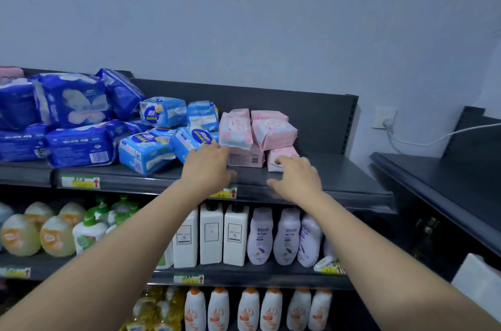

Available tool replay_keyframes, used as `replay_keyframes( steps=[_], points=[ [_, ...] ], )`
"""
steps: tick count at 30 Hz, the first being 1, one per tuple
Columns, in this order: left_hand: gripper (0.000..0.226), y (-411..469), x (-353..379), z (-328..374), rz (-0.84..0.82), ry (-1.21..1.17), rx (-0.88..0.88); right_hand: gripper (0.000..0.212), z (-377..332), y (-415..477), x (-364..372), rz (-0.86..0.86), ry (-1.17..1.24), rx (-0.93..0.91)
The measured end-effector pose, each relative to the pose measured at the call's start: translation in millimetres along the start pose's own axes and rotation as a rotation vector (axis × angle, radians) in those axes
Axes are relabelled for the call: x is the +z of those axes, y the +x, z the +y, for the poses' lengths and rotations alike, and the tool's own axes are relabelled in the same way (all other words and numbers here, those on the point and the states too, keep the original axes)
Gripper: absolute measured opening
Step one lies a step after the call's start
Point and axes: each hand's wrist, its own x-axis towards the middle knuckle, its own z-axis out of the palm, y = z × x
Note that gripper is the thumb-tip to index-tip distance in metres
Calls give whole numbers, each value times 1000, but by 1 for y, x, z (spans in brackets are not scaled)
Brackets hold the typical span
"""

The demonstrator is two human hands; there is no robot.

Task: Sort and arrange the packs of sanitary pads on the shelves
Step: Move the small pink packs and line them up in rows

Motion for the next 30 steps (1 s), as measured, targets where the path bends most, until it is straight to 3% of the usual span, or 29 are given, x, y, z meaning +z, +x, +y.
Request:
replay_keyframes(
  steps=[9, 14, 18, 20, 23, 25, 28, 30],
  points=[
    [46, 127, 39, -22, 63, -33, -74, 43, 18, 121, 23, 87, 106, 83],
    [80, 166, 56, -24, -84, 31, -261, 54, 33, 167, 32, 226, 236, 162],
    [81, 184, 61, -23, -155, -8, -274, 66, 46, 201, 39, 182, 358, 297],
    [77, 192, 60, -23, -186, -51, -248, 77, 52, 215, 43, 93, 547, 395],
    [86, 200, 61, -25, -222, -179, -245, 102, 62, 228, 49, -37, 971, 566],
    [94, 202, 61, -25, -265, -266, -246, 109, 67, 233, 52, -74, 1061, 593],
    [97, 200, 59, -24, -326, -437, -253, 104, 73, 235, 58, -54, 1018, 525],
    [88, 197, 57, -23, -280, -701, -277, 86, 73, 230, 55, 34, 1063, 458]
  ],
)
